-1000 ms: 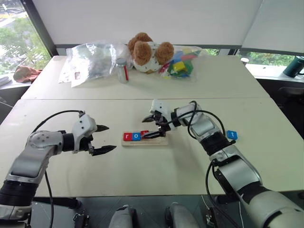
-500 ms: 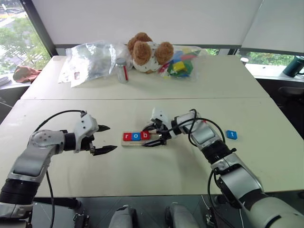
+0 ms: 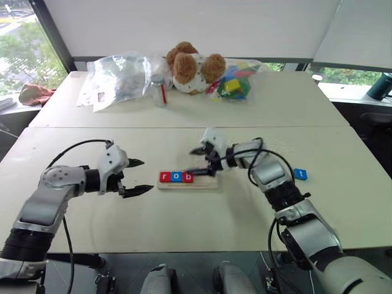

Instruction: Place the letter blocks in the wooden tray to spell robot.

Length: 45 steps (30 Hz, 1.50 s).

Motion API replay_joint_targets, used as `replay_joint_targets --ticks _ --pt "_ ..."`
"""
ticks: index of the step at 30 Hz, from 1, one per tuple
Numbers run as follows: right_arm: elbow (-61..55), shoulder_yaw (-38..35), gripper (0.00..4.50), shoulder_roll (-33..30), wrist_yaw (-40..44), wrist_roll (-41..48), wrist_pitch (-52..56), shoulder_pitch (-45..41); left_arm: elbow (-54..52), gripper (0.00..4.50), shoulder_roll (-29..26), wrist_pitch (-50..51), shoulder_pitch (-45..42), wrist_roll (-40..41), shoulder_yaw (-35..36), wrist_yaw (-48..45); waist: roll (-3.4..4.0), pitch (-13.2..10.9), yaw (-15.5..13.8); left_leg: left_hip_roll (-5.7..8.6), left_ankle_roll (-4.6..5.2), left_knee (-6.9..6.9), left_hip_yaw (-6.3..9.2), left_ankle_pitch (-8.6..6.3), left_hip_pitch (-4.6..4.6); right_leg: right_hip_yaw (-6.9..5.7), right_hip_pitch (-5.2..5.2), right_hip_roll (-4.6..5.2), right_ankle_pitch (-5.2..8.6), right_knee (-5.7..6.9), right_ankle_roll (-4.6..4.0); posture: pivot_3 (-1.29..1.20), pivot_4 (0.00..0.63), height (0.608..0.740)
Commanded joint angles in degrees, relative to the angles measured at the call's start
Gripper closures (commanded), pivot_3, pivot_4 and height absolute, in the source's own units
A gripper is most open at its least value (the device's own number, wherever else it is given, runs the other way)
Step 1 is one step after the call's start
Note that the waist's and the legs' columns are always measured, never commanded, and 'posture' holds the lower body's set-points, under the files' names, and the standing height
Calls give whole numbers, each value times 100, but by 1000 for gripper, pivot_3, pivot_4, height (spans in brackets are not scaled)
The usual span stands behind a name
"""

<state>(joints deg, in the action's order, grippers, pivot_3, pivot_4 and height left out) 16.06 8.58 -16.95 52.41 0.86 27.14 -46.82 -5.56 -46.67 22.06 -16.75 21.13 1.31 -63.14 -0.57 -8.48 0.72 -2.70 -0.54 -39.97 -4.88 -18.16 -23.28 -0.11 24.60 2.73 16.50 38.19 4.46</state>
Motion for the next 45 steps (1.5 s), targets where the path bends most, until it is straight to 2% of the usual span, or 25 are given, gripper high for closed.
replay_joint_targets --ticks 1,5,9,17,29,30,32,34,39,43,45 --pt "-1497 -1113 909 -43 -1450 40 1174 307 -658 0 -62 297 -181 345 141 -29 -2 1 -8 0 -1 1 2 0 -4 -2 1 1 0 0 0 0 150 740" --pt "-2876 -1694 909 76 -2549 -179 2218 1161 -819 0 53 466 -505 452 -64 -69 -6 4 -5 1 -1 4 14 -1 -7 -3 -3 1 0 -2 0 0 150 740" --pt "-3449 -2018 909 297 -3566 -483 2594 1975 -783 0 272 550 -943 519 -380 -272 -5 3 20 6 0 1 5 -1 -2 4 -3 -3 0 -6 0 0 150 740" --pt "-2971 -2027 909 769 -4557 -477 2568 2266 -628 0 379 444 -1185 354 -768 -480 -1 1 61 8 0 7 5 0 11 16 -2 -30 0 1 0 0 150 740" --pt "-1991 -1828 909 915 -4959 -326 2179 2194 -626 0 424 366 -879 202 -772 -234 -2 2 31 5 8 5 5 -5 7 16 -3 -20 0 -3 0 0 150 740" --pt "-1937 -1815 1432 920 -4971 -312 2113 2193 -634 0 429 367 -852 200 -765 -212 -2 2 32 5 9 5 4 -5 9 17 -4 -20 0 -1 0 0 150 740" --pt "-1862 -1765 2182 912 -4976 -289 2021 2184 -633 0 434 361 -823 191 -756 -187 -2 2 32 4 13 4 5 -7 10 16 -6 -20 0 -1 0 0 150 740" --pt "-1834 -1718 3230 901 -4995 -277 1978 2183 -623 0 435 351 -810 184 -751 -165 -4 3 26 4 17 4 5 -9 11 16 -7 -19 0 -1 0 0 150 740" --pt "-2074 -1676 3324 851 -5127 -327 2074 2215 -633 0 423 340 -783 189 -754 -138 -3 3 26 4 15 3 6 -8 11 16 -8 -18 0 -1 0 0 150 740" --pt "-3404 -1593 3324 970 -5134 -231 2882 2469 -711 0 352 341 -708 205 -747 -193 -1 1 11 3 10 4 10 -5 6 14 -5 -18 0 -2 0 0 150 740" --pt "-4299 -1503 3324 1201 -5180 -138 3611 2728 -700 0 297 303 -693 176 -767 -252 -1 1 11 1 6 7 12 -3 -2 14 2 -19 1 -4 0 0 150 740"
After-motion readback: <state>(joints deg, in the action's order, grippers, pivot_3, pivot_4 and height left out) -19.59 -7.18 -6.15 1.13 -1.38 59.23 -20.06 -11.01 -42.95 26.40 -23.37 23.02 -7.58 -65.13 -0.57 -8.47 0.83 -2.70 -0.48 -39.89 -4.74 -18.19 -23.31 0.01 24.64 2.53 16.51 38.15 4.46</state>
